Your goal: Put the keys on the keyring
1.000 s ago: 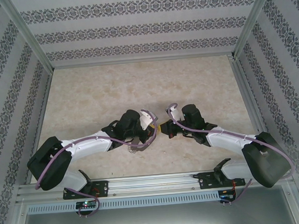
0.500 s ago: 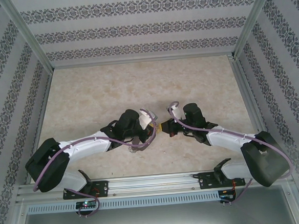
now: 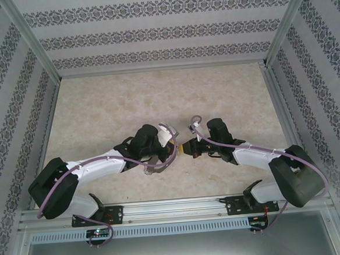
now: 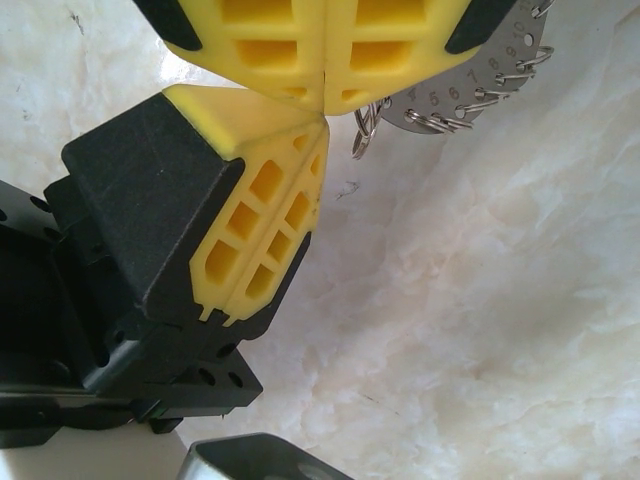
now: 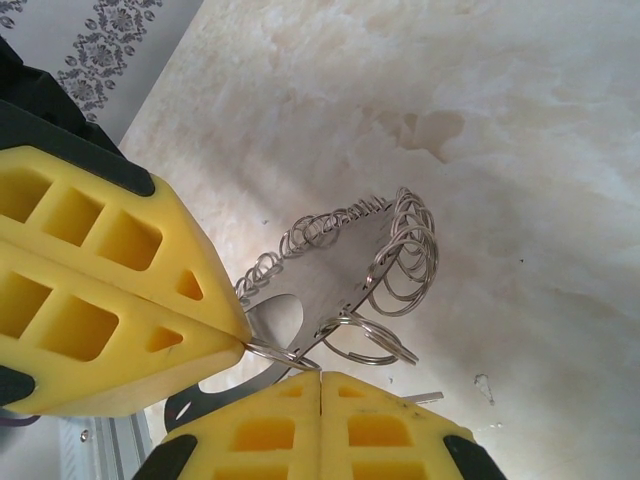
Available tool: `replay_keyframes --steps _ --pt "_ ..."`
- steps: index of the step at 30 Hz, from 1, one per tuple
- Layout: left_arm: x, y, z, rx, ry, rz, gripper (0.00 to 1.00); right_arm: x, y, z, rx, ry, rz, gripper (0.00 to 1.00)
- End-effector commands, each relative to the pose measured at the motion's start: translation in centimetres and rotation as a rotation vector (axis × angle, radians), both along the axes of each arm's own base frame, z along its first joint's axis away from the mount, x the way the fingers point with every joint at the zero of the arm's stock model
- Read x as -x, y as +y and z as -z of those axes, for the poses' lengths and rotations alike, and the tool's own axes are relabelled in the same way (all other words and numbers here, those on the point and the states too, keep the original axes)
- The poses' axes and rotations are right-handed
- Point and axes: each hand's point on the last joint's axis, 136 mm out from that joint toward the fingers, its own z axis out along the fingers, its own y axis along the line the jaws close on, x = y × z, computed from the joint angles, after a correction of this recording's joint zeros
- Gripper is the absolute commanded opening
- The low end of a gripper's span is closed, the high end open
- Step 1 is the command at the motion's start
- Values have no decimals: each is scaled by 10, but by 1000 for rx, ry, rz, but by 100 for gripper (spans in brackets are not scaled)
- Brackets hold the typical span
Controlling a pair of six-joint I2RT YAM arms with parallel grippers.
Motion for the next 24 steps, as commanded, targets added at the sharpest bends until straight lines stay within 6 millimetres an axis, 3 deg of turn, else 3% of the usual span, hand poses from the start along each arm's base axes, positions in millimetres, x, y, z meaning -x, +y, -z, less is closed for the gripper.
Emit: replay_keyframes --steps 1,19,21,24 --pt "-2 -9 -25 74 -52 13 0 8 5 -10 -38 4 -41 0" --pt "1 -7 -13 62 -29 11 0 0 -2 -8 -23 4 22 0" --pt "0 -8 -14 64 -29 12 0 0 -3 -8 -20 7 29 12" --pt "0 -8 -11 62 -26 9 0 -2 -7 -6 -15 11 45 17"
